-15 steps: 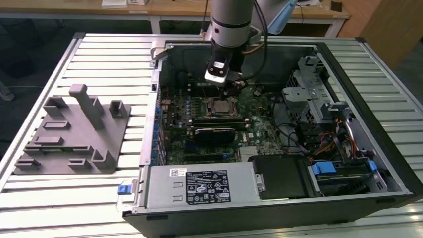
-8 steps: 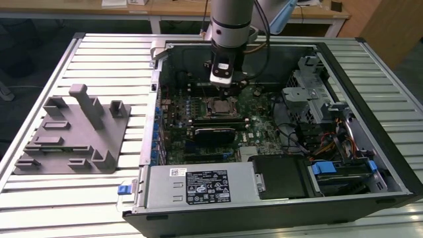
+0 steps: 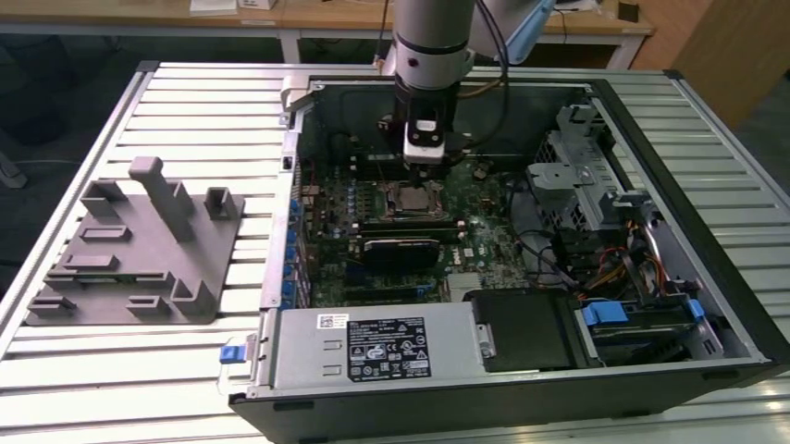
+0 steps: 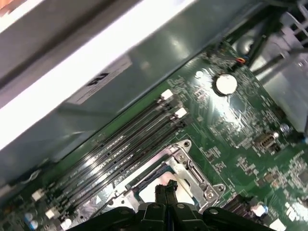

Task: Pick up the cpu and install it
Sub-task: 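Close the cpu cover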

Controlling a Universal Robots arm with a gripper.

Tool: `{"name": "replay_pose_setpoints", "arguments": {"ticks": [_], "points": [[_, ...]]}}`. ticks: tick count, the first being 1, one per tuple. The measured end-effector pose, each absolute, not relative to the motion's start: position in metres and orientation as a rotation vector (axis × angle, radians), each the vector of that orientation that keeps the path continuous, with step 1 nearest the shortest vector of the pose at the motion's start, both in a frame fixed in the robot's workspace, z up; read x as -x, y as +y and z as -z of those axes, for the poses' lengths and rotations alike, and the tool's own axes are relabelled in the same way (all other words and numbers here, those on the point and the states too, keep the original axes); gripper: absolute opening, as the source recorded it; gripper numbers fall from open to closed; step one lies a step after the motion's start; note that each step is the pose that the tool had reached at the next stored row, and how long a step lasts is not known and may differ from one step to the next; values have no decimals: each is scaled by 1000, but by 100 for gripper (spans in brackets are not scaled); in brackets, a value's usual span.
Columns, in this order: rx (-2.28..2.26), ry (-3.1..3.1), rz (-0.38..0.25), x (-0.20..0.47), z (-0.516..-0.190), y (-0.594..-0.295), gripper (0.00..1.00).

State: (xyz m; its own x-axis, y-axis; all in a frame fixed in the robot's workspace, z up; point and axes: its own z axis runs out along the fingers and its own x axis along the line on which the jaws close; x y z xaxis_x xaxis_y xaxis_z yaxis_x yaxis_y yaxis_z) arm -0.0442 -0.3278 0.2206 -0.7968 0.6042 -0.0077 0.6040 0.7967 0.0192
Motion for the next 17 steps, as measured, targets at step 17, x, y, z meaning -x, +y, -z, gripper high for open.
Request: {"name": "replay_pose_setpoints", "arguments": {"ticks": [17], "points": [[-528,3086,-28,44,-219,-328,11]]}}
